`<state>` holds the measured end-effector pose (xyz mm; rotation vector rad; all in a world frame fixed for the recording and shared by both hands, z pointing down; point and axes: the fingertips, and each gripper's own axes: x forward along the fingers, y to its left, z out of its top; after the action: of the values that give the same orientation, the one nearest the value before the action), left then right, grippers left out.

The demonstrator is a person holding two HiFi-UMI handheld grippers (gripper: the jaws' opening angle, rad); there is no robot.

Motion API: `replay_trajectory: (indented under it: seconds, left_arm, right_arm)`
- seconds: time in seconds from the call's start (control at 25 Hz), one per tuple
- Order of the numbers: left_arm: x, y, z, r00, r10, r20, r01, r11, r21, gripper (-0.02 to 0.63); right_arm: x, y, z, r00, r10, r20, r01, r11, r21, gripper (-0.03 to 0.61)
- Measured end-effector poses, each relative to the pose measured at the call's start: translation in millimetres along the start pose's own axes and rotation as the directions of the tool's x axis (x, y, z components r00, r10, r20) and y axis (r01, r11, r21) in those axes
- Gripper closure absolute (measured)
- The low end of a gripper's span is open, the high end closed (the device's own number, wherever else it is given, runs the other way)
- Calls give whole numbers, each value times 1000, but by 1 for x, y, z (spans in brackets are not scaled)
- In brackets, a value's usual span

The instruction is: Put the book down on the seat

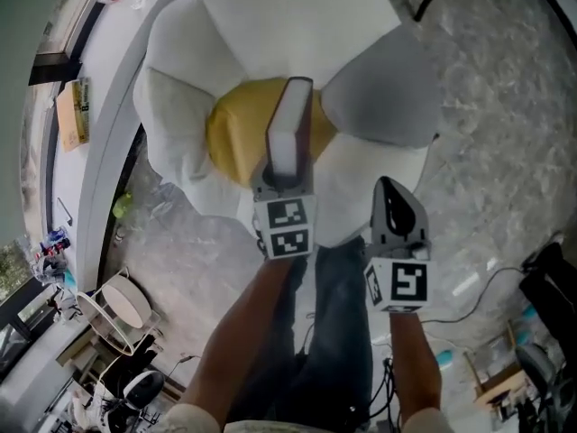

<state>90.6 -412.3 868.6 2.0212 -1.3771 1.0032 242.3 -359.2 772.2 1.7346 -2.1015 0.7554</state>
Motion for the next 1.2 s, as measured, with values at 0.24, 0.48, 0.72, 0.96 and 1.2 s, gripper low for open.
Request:
replay_trajectory:
  seconds: [0.24, 0.48, 0.72, 0.96, 1.2]
  left_arm:
    - [47, -9, -34, 993, 31, -112, -25, 998, 54, 387]
    - [76, -25, -43, 981, 22, -192, 0, 994, 113, 386]
    - [96, -43, -54, 969, -7, -247, 40, 991, 131, 385]
    - [105, -50, -59, 964, -8, -266, 50, 988, 149, 385]
    - [105, -64, -60, 958, -87, -272, 127, 983, 131, 339]
  right_arm:
    - [10, -12, -28, 999, -5, -37, 6, 1000, 26, 577]
    - [19, -29, -32, 999, -11, -45, 13, 999, 44, 577]
    - [28, -47, -30, 999, -31, -38, 33, 998, 59, 577]
    - [31, -51, -41, 998, -27, -59, 31, 997, 70, 577]
    - [32, -52, -42, 998, -27, -64, 32, 997, 72, 575]
